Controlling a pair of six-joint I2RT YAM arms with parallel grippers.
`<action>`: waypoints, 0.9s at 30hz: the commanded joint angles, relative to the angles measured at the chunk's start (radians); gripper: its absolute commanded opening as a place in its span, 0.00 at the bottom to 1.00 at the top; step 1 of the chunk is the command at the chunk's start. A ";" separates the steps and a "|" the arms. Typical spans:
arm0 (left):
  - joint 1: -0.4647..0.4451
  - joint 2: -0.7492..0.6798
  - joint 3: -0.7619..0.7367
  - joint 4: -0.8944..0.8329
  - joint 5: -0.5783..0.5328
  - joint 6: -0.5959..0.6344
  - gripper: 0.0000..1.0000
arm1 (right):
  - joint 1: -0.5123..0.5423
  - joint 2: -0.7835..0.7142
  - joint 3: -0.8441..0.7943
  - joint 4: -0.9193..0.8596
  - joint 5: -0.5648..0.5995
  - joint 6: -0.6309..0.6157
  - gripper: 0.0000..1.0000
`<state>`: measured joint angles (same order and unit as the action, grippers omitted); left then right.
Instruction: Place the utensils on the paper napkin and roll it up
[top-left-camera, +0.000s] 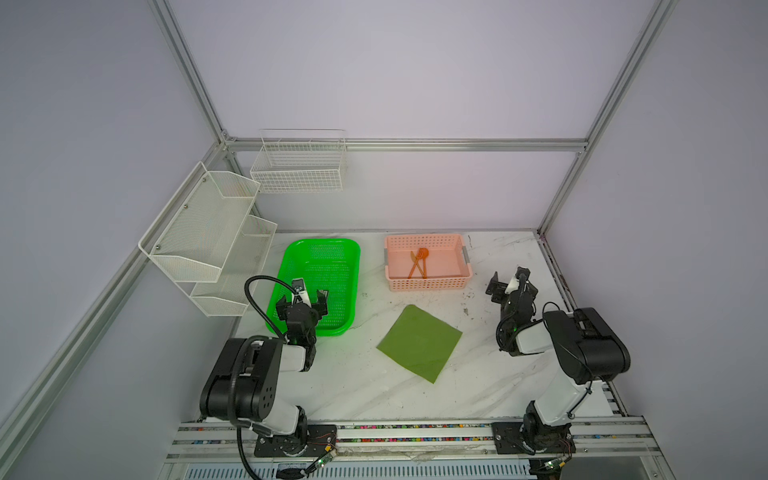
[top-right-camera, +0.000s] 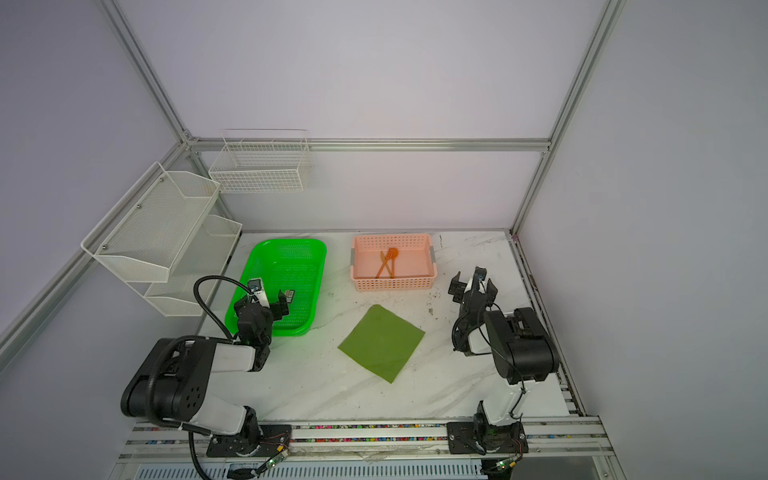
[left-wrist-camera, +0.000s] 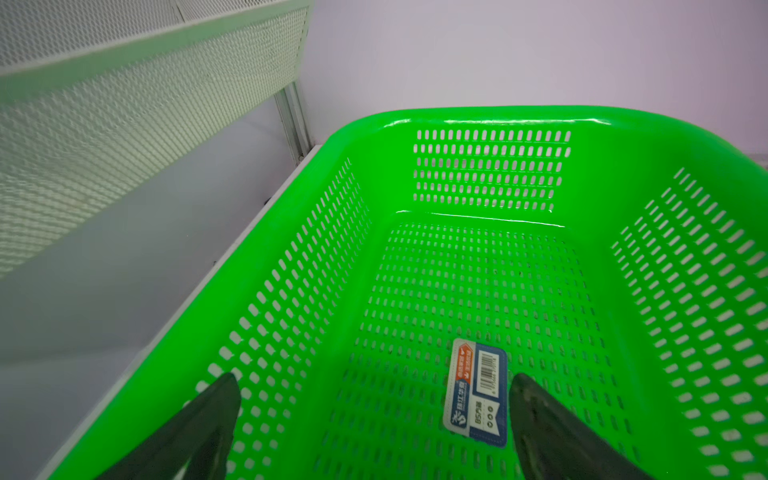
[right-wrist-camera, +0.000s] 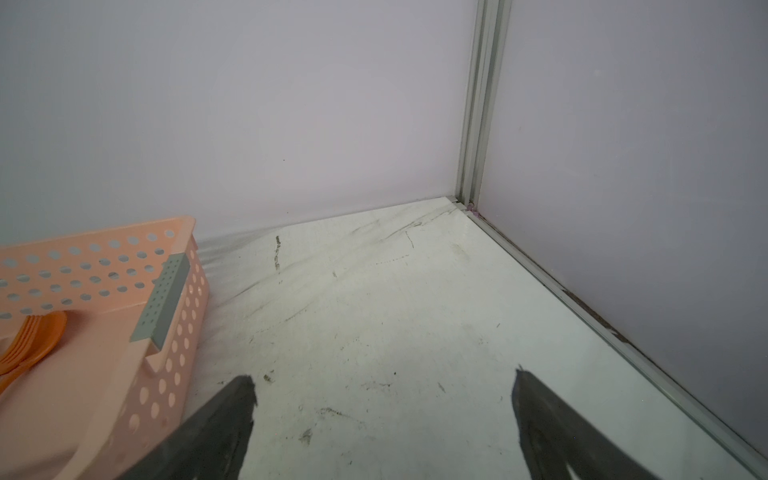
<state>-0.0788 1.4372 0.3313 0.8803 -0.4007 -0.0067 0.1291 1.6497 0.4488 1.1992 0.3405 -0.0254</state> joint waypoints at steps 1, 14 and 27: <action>-0.082 -0.271 0.056 -0.199 -0.152 0.001 1.00 | 0.004 -0.267 0.087 -0.234 -0.071 -0.017 0.97; -0.465 -0.608 0.479 -1.354 -0.066 -0.653 1.00 | 0.126 -0.065 0.868 -1.338 -0.391 0.295 0.97; -0.852 -0.397 0.307 -1.351 0.004 -0.846 1.00 | 0.225 0.479 1.441 -1.642 -0.401 0.201 0.63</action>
<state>-0.9268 1.0313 0.6781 -0.4908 -0.4046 -0.7952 0.3271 2.0834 1.8214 -0.3332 -0.0532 0.2031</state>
